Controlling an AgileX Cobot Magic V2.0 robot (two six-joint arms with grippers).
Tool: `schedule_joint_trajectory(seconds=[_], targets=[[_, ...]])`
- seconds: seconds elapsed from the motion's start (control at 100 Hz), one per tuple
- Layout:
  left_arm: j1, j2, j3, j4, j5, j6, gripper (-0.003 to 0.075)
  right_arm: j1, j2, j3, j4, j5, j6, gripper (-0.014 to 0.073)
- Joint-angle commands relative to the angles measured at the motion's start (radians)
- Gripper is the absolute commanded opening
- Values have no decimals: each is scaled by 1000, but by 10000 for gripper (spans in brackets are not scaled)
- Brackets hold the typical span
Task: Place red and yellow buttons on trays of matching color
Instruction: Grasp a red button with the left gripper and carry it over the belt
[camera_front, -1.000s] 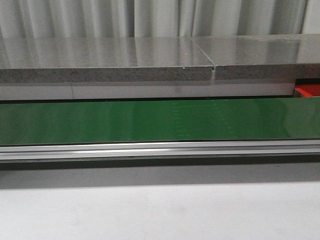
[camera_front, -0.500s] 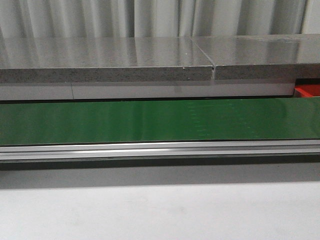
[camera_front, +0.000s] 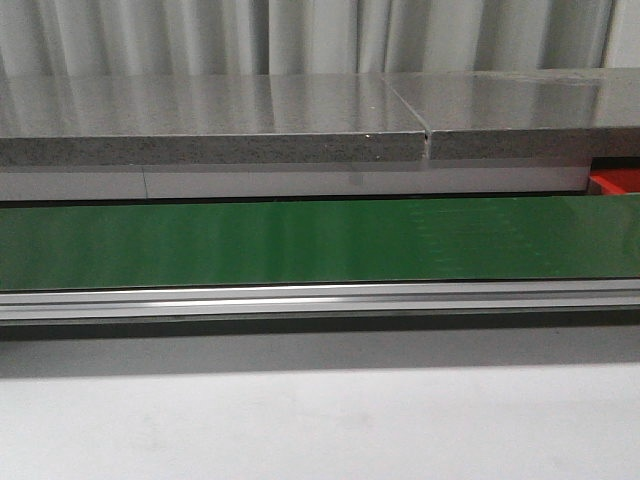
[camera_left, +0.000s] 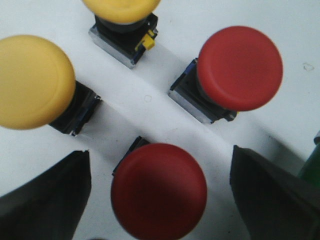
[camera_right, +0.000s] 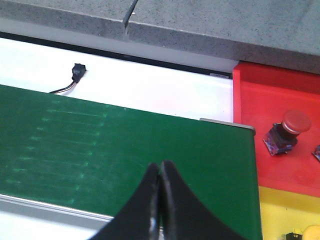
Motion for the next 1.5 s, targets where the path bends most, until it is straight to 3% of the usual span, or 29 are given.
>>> schedule_joint_trajectory(seconds=[0.0, 0.09, 0.35, 0.51, 1.1, 1.49], targets=[[4, -37, -27, -8, -46, -10, 533, 1, -13, -26, 9, -65, -10, -67], [4, -37, -27, -8, -49, -10, 467, 1, -13, -26, 9, -65, -10, -67], [4, -49, -27, -8, -50, -10, 125, 1, -13, -26, 9, -65, -10, -67], [-2, -98, -27, -8, -37, -8, -20, 1, -13, -26, 9, -65, -10, -67], [-182, -462, -8, -8, 108, 0, -19, 1, -13, -26, 9, -65, -10, -67], [-266, -502, 123, -31, 50, 0, -19, 1, -13, -26, 9, -65, -10, -67]])
